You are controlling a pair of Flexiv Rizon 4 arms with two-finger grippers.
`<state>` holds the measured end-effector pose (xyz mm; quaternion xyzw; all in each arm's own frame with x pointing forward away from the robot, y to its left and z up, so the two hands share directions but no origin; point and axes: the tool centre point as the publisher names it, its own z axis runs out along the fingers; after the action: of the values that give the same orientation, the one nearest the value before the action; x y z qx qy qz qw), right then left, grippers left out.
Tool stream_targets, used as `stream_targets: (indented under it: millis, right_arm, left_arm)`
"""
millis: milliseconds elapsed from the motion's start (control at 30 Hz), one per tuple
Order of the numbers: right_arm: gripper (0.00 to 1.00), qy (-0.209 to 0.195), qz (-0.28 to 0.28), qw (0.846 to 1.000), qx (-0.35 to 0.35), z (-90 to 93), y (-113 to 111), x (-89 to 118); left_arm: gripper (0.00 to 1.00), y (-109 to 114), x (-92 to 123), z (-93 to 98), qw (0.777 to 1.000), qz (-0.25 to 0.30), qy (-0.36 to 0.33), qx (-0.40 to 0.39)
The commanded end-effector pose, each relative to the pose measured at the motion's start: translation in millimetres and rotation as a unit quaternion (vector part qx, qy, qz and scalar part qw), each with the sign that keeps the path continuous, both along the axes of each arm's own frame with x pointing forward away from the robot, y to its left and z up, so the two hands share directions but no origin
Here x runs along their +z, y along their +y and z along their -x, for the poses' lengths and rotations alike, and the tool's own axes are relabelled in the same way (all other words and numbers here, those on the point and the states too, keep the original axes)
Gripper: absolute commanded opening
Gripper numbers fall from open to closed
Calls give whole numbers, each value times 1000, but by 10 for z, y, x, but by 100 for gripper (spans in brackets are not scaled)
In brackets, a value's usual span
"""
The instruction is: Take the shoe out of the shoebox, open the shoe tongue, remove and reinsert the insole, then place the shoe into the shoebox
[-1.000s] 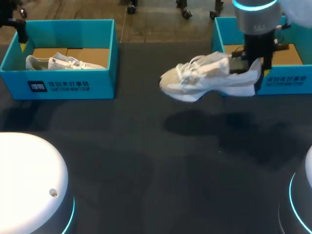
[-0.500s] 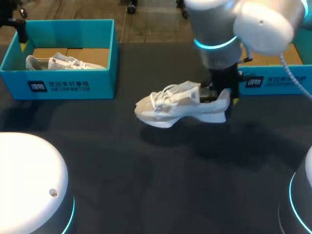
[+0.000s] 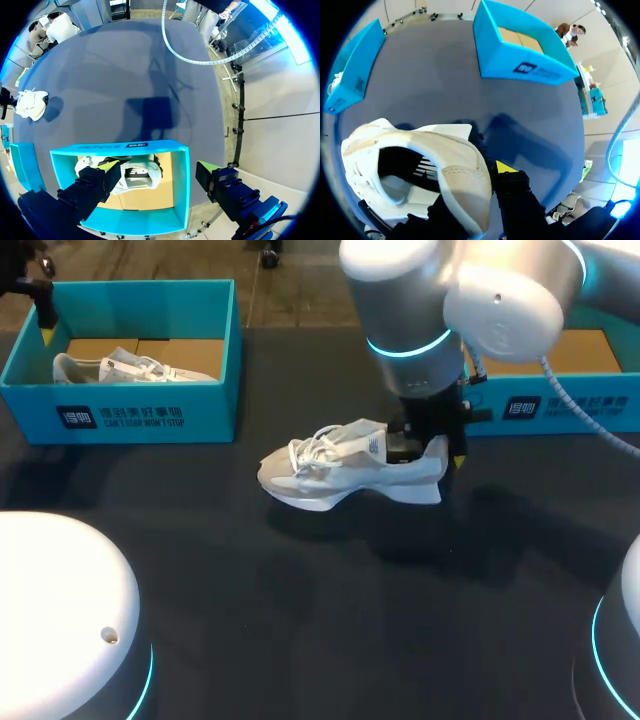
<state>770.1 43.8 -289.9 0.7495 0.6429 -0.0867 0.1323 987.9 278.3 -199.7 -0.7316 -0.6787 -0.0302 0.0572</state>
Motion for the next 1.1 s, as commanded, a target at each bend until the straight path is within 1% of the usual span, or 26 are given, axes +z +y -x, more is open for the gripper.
stream_targets:
  millis: [33,100,167,400,800,1100]
  right_arm:
    - [0,-2,3,1000,-1,212,163,-215]
    - [0,-1,1,1000,-3,291,217,-266]
    - [0,0,4,1000,3,333,283,-294]
    - [0,5,15,1000,23,385,475,-394]
    - [0,7,-4,1000,30,535,516,-609]
    - [0,1,-26,998,53,588,537,-781]
  left_arm:
    - [100,2,-1,1,1000,-1,0,0]
    - [100,2,-1,1,1000,-1,0,0]
    - [100,2,-1,1,1000,-1,0,0]
    - [100,2,-1,1,1000,-1,0,0]
    - [100,2,-1,1,1000,-1,0,0]
    - [100,2,-1,1,1000,-1,0,0]
